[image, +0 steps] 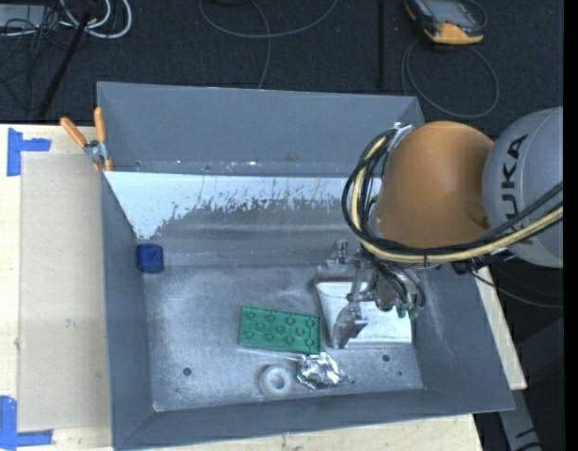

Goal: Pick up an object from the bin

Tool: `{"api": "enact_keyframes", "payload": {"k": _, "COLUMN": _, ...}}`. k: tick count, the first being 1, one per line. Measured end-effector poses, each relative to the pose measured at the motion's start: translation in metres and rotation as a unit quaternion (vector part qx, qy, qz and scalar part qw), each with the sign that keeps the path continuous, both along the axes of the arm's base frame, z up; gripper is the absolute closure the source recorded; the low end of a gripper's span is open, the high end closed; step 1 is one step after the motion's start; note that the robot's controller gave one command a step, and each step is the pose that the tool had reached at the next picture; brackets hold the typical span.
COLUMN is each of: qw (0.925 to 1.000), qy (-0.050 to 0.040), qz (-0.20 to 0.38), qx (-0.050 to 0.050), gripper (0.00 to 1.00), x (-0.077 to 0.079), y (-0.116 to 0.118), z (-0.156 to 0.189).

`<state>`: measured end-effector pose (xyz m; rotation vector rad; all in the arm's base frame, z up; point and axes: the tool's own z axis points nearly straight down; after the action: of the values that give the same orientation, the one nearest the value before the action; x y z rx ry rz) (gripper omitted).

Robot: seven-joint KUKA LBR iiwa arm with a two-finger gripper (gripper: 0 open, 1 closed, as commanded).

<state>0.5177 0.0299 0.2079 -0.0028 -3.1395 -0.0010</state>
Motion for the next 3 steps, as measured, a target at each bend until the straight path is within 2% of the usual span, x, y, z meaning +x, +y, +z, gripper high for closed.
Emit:
{"api": "enact_keyframes", "payload": {"k": 1, "qw": 1.0000, "qy": -0.0030, "qz": -0.006, "qx": 0.000, "gripper": 0.00, "x": 0.027, "y": 0.045, "z": -0.135}}
{"api": "enact_keyframes", "payload": {"k": 2, "qw": 0.9965, "qy": -0.0010, "qz": -0.083, "qx": 0.000, "gripper": 0.00, "x": 0.013, "y": 0.036, "z": -0.108}}
{"api": "enact_keyframes", "payload": {"k": 3, "qw": 0.9795, "qy": -0.0005, "qz": -0.202, "qx": -0.001, "gripper": 0.00, "x": 0.015, "y": 0.038, "z": -0.109}}
